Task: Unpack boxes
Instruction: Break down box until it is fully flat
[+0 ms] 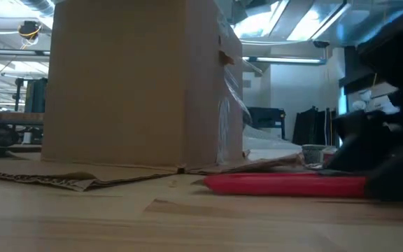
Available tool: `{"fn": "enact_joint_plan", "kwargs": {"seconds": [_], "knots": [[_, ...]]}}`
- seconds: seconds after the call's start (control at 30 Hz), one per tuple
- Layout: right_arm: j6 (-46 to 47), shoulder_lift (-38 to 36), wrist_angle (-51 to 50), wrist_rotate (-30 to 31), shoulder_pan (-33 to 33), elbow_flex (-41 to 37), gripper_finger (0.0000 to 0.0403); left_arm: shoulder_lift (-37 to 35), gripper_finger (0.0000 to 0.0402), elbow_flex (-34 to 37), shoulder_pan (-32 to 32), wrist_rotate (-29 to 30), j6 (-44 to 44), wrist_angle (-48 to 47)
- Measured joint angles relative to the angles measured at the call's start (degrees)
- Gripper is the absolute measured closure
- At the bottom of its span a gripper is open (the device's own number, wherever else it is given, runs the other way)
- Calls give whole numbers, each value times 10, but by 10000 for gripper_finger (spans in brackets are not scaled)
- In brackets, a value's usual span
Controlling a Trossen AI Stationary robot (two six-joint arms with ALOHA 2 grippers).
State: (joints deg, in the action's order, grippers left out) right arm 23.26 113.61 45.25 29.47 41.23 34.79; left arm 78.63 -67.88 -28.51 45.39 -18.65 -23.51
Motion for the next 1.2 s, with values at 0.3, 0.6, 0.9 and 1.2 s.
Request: {"fn": "enact_joint_plan", "kwargs": {"seconds": [0.3, 0.6, 0.9, 1.2], "knots": [[-26, 60, 93, 20, -7, 2, 167, 0, 183, 0, 1, 0, -7, 2], [-38, 64, 89, 33, -12, 2, 192, 0, 183, 0, 1, 0, -7, 2], [-39, 65, 82, 29, -23, 3, 271, 0, 183, 0, 0, 0, -7, 2], [4, 13, 48, 35, -24, -2, 271, -1, 183, 0, 0, 0, -5, 2]]}}
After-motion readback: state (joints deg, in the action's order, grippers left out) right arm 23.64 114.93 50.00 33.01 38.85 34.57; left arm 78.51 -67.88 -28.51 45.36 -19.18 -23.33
